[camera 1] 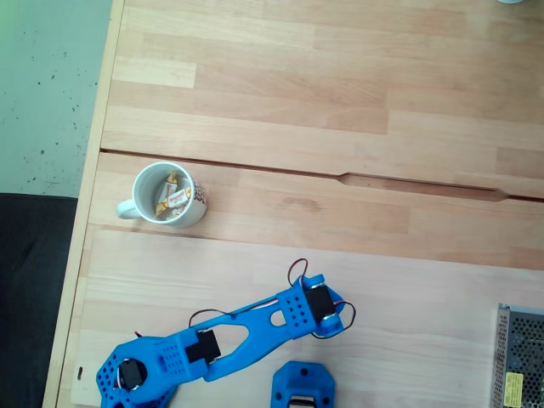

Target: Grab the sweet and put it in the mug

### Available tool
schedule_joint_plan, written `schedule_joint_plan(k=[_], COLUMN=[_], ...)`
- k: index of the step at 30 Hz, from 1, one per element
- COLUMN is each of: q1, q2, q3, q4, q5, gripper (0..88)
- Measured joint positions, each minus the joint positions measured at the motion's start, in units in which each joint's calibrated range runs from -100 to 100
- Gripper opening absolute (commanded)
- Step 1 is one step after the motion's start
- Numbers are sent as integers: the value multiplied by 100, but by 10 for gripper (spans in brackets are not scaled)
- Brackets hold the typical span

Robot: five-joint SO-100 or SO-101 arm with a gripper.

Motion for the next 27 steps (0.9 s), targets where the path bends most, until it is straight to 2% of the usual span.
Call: schedule_joint_plan(k=[17,27], q1=[0,-214], q2=[-91,-1635], q3=[0,36], q4=[8,976], q5=[0,-15], gripper=[0,0])
